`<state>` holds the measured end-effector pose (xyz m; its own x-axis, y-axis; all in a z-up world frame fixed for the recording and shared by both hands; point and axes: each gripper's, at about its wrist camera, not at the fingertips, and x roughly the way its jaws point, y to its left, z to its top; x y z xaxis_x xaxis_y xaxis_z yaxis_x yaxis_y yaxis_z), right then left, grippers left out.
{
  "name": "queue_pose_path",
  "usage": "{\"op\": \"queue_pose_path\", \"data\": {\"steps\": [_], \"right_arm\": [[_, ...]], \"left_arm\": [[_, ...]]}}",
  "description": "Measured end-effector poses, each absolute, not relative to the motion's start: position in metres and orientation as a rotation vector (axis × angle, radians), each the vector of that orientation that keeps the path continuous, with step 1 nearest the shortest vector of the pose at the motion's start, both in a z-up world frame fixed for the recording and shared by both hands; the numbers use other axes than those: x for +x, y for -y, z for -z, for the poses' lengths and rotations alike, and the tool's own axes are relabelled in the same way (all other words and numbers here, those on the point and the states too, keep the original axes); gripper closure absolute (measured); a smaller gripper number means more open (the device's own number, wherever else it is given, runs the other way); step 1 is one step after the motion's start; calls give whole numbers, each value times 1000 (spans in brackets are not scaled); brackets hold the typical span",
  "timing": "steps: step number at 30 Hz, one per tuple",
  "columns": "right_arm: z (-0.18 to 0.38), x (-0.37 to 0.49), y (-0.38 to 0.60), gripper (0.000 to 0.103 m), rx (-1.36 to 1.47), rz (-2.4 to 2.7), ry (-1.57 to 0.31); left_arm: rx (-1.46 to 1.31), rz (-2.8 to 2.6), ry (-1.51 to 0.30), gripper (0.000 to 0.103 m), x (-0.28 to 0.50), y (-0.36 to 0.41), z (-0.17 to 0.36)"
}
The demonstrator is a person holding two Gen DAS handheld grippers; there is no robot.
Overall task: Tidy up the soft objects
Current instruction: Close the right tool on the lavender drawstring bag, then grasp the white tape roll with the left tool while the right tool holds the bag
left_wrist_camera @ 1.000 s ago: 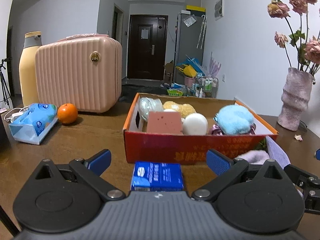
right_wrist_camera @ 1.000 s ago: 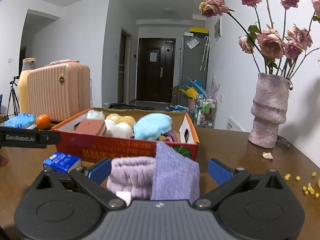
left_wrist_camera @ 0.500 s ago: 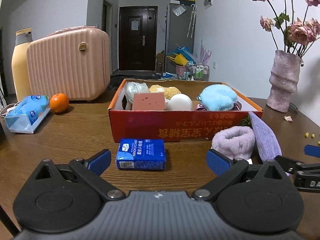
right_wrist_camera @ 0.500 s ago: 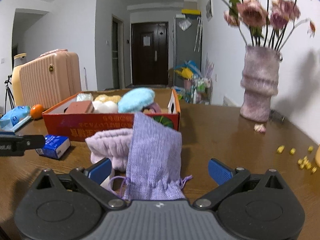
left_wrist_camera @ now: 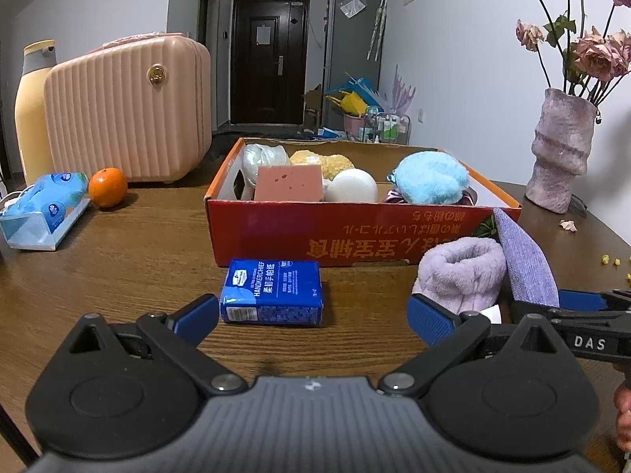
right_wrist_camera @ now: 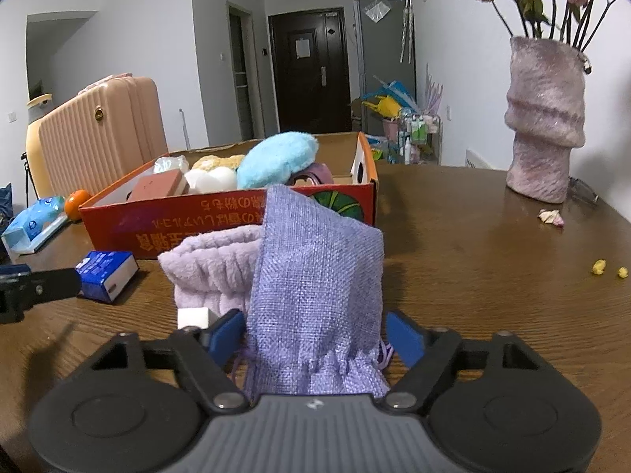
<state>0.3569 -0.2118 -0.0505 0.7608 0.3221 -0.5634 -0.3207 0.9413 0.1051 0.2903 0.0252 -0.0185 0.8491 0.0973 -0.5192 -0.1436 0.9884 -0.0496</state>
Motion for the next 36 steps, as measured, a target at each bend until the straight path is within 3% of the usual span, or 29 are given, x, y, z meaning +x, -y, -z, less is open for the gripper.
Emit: {"op": "queue_pose_path", "data": {"steps": [2,4,6,9,36], "right_arm": [[52,360,212,47,12,-363,-628],[53,362,213,50,21,-366,-637],[52,361,214,70,29,-368,-633],[51,360,218,83,48,-366,-628],[32,349,261,87,57,-314,-505]], "left_arm": [[-87,-127,-545,0,291,-25,19],[-85,-127,-546,0,291,-24,19],[-82,-127,-547,0,291,-23,20],[-77,-128,-545,0,292,-21,20],[-29,-50,-593,0,312,57,29]]}}
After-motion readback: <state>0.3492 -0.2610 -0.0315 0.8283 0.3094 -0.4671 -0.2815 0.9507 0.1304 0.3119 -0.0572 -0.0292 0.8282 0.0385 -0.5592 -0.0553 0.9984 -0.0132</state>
